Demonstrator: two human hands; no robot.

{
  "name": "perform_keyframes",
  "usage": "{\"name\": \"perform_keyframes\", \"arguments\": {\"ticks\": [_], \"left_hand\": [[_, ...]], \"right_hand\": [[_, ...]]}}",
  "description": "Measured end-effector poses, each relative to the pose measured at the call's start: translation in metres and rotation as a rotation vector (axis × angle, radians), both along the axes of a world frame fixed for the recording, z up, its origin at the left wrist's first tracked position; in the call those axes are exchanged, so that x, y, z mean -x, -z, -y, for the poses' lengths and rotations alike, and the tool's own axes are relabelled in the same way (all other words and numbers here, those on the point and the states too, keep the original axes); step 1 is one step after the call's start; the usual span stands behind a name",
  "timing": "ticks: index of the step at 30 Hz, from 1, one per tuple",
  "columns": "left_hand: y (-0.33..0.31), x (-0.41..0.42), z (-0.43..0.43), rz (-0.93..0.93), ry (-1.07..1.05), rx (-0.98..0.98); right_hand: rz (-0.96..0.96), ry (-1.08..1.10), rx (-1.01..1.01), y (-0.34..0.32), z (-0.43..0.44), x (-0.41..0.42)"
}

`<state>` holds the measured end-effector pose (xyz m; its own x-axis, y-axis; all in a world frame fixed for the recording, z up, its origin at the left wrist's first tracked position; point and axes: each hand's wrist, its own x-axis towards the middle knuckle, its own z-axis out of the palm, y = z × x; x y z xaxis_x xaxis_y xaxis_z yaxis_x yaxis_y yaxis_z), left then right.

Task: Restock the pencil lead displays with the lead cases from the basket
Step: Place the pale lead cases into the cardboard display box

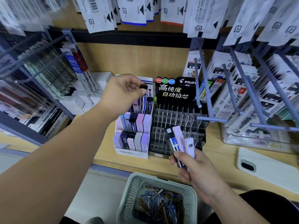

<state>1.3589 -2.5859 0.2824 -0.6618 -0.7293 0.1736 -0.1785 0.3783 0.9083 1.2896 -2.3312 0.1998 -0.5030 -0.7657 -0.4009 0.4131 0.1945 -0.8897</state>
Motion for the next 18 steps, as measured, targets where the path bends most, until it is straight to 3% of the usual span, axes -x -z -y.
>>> {"name": "perform_keyframes", "arguments": {"ticks": [13,18], "left_hand": [[0.027,0.013,0.010,0.187,-0.014,0.287],[0.034,0.014,0.010,0.280,0.031,0.624]], "right_hand": [[0.001,-0.013,0.006,-0.001,0.000,0.001],[0.002,-0.015,0.002,-0.001,0.001,0.001]]}}
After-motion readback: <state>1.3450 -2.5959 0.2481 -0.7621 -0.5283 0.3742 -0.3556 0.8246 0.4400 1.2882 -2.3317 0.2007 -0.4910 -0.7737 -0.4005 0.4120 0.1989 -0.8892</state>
